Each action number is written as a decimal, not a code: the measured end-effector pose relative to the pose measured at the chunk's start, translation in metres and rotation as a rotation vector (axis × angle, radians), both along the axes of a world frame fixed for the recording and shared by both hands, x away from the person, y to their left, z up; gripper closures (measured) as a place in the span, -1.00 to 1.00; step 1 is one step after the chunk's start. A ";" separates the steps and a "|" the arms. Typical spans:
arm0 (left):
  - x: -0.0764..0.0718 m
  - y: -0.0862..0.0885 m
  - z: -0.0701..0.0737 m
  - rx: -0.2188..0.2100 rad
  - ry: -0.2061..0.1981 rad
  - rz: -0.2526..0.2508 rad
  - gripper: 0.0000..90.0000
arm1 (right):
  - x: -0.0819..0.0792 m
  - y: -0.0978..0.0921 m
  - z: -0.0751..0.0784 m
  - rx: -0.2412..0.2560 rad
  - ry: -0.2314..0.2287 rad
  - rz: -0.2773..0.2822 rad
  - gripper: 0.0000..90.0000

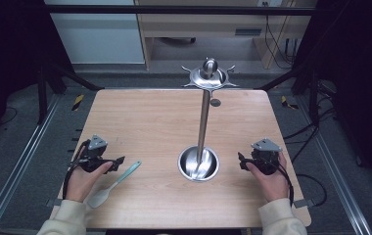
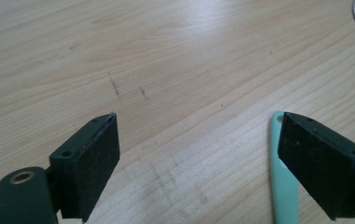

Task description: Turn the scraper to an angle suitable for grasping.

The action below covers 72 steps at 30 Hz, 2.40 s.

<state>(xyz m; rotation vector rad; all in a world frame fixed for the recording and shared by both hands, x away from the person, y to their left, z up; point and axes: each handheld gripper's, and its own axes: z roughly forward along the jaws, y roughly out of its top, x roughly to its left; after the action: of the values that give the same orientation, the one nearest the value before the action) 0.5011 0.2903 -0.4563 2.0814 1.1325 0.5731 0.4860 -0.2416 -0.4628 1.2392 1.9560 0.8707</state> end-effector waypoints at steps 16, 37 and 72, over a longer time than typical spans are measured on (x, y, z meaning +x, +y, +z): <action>-0.003 -0.019 -0.002 0.032 0.027 -0.059 0.55 | 0.002 0.002 0.000 -0.016 0.000 0.013 -0.63; -0.001 -0.036 -0.014 0.095 0.109 -0.147 1.00 | 0.002 0.003 0.000 -0.014 0.009 0.014 -0.61; -0.005 -0.083 0.002 0.271 0.234 -0.364 0.82 | 0.002 0.007 -0.002 -0.018 0.014 0.031 -0.60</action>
<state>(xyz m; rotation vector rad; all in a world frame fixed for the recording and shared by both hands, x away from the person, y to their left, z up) 0.4962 0.2075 -0.4539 2.5664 0.7986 0.3249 0.4883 -0.2345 -0.4646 1.2103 1.9946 0.8602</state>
